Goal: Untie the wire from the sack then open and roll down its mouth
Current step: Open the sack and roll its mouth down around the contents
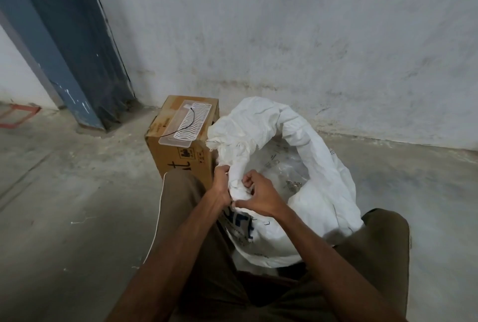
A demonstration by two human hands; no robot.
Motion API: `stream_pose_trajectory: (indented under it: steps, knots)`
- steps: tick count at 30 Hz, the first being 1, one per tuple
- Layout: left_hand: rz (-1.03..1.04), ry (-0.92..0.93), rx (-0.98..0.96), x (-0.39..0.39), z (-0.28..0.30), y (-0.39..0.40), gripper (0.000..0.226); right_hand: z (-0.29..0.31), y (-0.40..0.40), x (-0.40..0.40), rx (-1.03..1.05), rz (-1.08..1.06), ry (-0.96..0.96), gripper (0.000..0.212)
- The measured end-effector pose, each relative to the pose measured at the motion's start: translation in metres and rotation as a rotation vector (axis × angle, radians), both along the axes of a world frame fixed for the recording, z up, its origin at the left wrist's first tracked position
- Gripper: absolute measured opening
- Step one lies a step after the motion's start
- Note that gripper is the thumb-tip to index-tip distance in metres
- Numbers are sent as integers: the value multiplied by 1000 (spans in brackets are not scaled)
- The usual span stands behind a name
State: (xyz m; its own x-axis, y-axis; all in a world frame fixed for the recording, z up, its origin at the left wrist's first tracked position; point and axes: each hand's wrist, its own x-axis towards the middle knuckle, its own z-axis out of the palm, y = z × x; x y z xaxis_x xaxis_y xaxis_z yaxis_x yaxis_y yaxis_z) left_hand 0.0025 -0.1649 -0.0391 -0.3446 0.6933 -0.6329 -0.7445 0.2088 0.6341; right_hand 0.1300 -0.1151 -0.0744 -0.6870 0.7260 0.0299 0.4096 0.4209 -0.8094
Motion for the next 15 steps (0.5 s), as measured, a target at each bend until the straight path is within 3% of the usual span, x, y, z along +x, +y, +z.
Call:
stream_pose_trajectory:
  steps: [4,7,9,11,15]
  knots:
    - [-200,-4,18,-16,-11,3,40,-11,2,-8,10,-116,20,50]
    - [-332,442,-186,-27,-13,16,56,-22,2,-14,58,-154,38,34]
    - [-258,774,-235,-34,-17,21,59,-27,3,-17,144,-173,38,26]
    - [-242,772,-136,-34,-16,23,60,-30,1,-20,278,-156,3,16]
    - [-187,847,-184,-27,-19,31,44,-43,-5,-19,481,-76,-58,15]
